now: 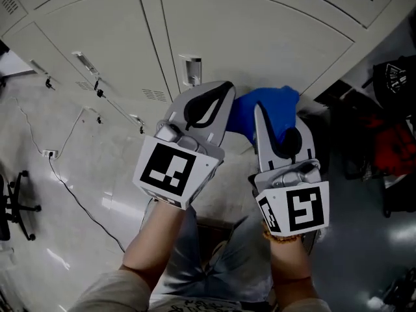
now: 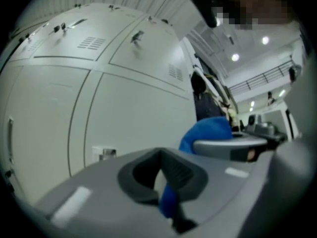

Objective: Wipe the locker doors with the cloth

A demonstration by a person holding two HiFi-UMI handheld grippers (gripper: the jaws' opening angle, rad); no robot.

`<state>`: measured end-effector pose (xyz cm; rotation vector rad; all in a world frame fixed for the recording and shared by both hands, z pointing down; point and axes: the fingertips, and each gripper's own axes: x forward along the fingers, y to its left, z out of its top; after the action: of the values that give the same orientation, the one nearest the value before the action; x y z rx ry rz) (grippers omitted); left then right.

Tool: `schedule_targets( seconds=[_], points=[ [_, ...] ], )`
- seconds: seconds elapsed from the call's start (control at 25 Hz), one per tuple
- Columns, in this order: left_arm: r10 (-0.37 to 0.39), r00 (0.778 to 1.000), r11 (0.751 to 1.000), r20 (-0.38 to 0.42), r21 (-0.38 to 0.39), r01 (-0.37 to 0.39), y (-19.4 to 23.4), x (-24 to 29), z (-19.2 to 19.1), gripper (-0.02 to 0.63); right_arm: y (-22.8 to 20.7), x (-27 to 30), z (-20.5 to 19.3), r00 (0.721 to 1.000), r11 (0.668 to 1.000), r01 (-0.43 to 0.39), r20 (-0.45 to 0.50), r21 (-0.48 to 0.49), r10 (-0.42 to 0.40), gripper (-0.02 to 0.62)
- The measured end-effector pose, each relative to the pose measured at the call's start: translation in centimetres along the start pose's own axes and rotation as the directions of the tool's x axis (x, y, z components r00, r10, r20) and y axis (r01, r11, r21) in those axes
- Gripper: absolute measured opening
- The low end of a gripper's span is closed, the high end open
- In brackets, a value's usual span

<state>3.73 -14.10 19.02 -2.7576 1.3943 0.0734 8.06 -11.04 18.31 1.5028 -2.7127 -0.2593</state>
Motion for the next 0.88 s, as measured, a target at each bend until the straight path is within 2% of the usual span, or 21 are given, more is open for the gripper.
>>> schedule_targets(
  seconds=[0.08,0.2,0.88],
  points=[
    [-0.001,1.000,1.000,-0.021,-0.005,0.001,-0.4,-0.6,-0.7,0.002,0.6,-0.5,-0.5,1.000,0.997,-0.017,-0.008,0.074,0.018,0.046],
    [0.015,0.999,1.000,-0.045,-0.018,-0.016,0.0,-0.9,-1.6,0.002,0.6,-0.9,-1.3,1.000,0.992,-0.010,-0.011,0.123,0.011,0.046],
    [0.005,0.999,1.000,-0.052,-0.008,-0.006,0.2,-0.9,-2.2,0.002,0.1,-0.7,-2.1,1.000,0.991,0.014,-0.018,0.136,-0.011,0.046]
  ],
)
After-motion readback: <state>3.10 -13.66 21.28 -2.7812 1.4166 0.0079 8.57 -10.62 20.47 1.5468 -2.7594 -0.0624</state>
